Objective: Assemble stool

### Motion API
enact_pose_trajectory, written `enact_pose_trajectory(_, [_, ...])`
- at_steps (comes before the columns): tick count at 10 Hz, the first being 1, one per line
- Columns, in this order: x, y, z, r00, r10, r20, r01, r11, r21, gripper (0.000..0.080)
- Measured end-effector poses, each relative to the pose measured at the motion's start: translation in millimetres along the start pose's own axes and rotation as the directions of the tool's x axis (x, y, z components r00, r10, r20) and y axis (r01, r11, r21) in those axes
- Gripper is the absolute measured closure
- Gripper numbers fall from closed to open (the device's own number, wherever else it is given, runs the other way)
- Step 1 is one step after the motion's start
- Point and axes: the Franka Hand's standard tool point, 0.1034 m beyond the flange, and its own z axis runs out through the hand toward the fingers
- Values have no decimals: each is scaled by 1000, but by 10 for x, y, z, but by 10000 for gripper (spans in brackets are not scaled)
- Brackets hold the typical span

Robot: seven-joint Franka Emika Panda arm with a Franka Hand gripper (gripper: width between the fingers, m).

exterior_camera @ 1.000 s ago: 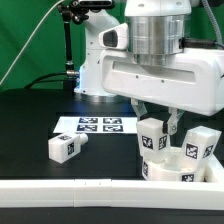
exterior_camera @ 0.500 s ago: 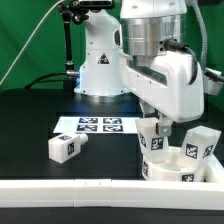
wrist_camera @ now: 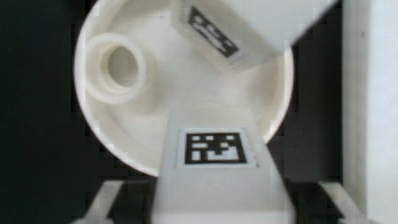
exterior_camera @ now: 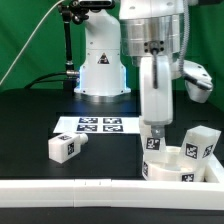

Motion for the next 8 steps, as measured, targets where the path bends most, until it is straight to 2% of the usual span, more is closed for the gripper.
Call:
enact_pose_trajectory(3, [7,-17,-4,989,148,5,-148,989,4,462])
enact_pose_trajectory(5, [-4,-16,-2,988,152,7,-152,988,5,437])
enact_pose_trajectory(6, [-7,-13,-7,990,139,8,-139,990,3,259])
enact_pose_trajectory(7, [-18,7,-55,994,109,13,-109,994,-13,259])
enact_pose_trajectory(8, [-47,1,-135,994,106,26,-106,994,-9,173])
